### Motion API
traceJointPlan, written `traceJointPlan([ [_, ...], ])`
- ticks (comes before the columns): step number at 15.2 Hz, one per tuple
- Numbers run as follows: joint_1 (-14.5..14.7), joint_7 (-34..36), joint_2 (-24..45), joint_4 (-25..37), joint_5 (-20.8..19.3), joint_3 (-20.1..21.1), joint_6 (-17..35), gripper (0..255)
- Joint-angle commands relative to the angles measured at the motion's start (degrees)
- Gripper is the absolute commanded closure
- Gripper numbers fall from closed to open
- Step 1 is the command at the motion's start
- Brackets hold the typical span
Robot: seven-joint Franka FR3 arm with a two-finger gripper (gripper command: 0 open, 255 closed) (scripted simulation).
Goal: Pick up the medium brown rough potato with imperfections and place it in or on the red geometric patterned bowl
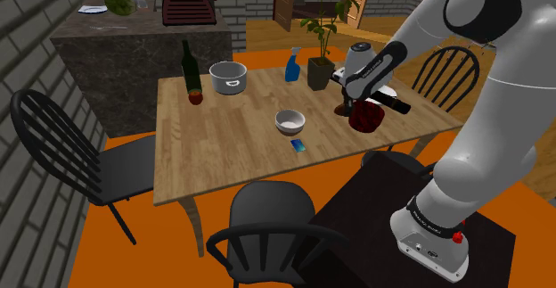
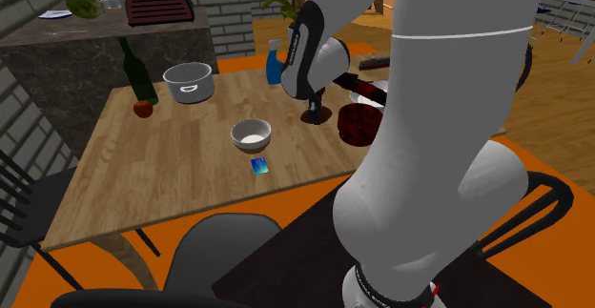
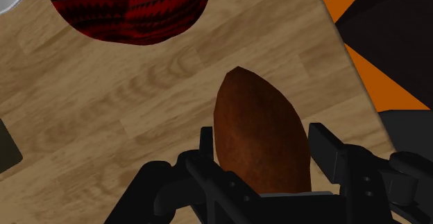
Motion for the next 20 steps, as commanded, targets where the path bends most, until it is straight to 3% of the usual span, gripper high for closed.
traceJointPlan([
  [1, -0.15, -0.81, -1.50, -0.07, 0.57, 0.26, -1.42, 255],
  [2, -0.18, -1.01, -1.92, -0.08, 0.73, 0.32, -1.82, 255],
  [10, -9.84, -16.16, 4.05, 8.27, 7.37, 0.38, -1.42, 255],
  [20, -22.67, -32.83, 14.63, 25.33, 15.07, 3.20, -5.48, 255],
])
